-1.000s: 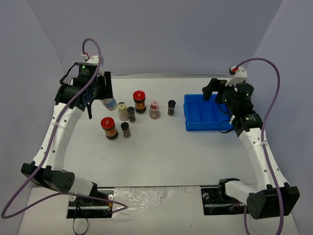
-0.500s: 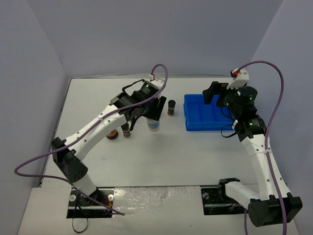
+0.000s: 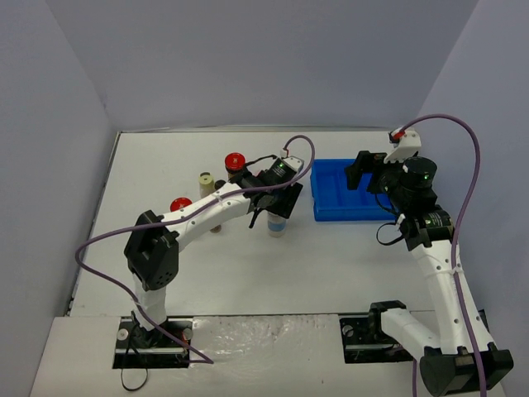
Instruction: Organize the condiment bottles
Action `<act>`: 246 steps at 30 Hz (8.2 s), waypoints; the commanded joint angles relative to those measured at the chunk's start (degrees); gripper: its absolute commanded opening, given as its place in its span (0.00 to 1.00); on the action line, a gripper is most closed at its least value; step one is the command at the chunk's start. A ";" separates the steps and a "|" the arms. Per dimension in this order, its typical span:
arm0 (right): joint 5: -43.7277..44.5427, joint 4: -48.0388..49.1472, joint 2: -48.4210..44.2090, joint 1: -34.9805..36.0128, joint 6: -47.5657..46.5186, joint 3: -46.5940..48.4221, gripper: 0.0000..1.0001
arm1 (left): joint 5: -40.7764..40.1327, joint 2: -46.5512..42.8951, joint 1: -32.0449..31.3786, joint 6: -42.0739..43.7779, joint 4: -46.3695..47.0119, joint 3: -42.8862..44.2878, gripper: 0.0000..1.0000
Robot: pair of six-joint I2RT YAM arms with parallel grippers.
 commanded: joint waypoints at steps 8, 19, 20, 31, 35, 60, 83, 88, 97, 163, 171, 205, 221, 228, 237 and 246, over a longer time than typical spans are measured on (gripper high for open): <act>-1.65 1.32 0.31 1.45 -0.57 -0.15 1.00 | -2.47 -9.17 -0.35 -1.65 2.26 0.15 0.97; 5.08 1.40 8.24 15.66 -0.65 3.03 1.00 | -12.33 -32.10 8.42 -3.22 -0.80 -12.22 0.97; 5.79 1.63 9.28 17.11 -0.46 3.06 1.00 | -13.38 -34.30 9.66 -2.77 -1.12 -14.06 0.97; 15.46 7.01 18.99 33.37 1.07 1.49 1.00 | -15.64 -57.98 28.73 2.35 -5.54 -30.06 0.97; 15.89 9.40 22.34 34.53 0.73 1.29 1.00 | -17.20 -65.79 31.16 2.78 -5.37 -36.60 0.97; 16.83 14.51 32.99 35.94 -0.47 -0.61 0.44 | -13.69 -82.06 31.51 4.52 0.85 -50.80 0.97; 24.71 -2.30 14.05 -3.32 -1.03 11.55 0.00 | -14.58 -80.64 31.68 4.88 3.57 -51.16 0.97; 26.86 0.44 18.37 -9.31 0.08 12.22 0.00 | -14.68 -80.83 31.83 5.44 3.75 -51.33 0.97; 22.06 7.00 26.37 -18.05 -0.21 13.04 0.00 | -15.07 -82.23 31.77 6.10 3.49 -51.33 0.97; 6.84 12.16 32.39 16.20 -8.28 14.88 0.92 | -12.28 -78.19 31.77 6.68 4.50 -51.55 0.97; 4.14 14.05 44.36 18.60 -9.83 19.59 0.91 | -12.63 -77.64 31.77 6.72 4.28 -51.60 0.97; 8.48 15.19 40.67 15.52 -9.67 20.66 0.06 | -13.42 -76.44 31.77 6.64 4.11 -51.42 0.97; 10.39 11.61 34.64 -10.50 -0.59 12.68 0.01 | -12.42 -76.34 31.86 6.89 4.37 -51.42 0.97; 11.47 11.90 39.57 -13.16 -0.28 14.13 0.00 | -12.46 -76.64 31.86 6.93 4.37 -51.47 0.97; 10.34 13.40 46.55 -13.36 -0.59 15.65 0.01 | -12.72 -76.62 31.86 6.97 4.33 -51.51 0.97; 11.15 17.16 49.19 -13.27 -2.69 15.11 0.05 | -12.90 -76.34 31.86 7.04 4.25 -51.48 0.97</act>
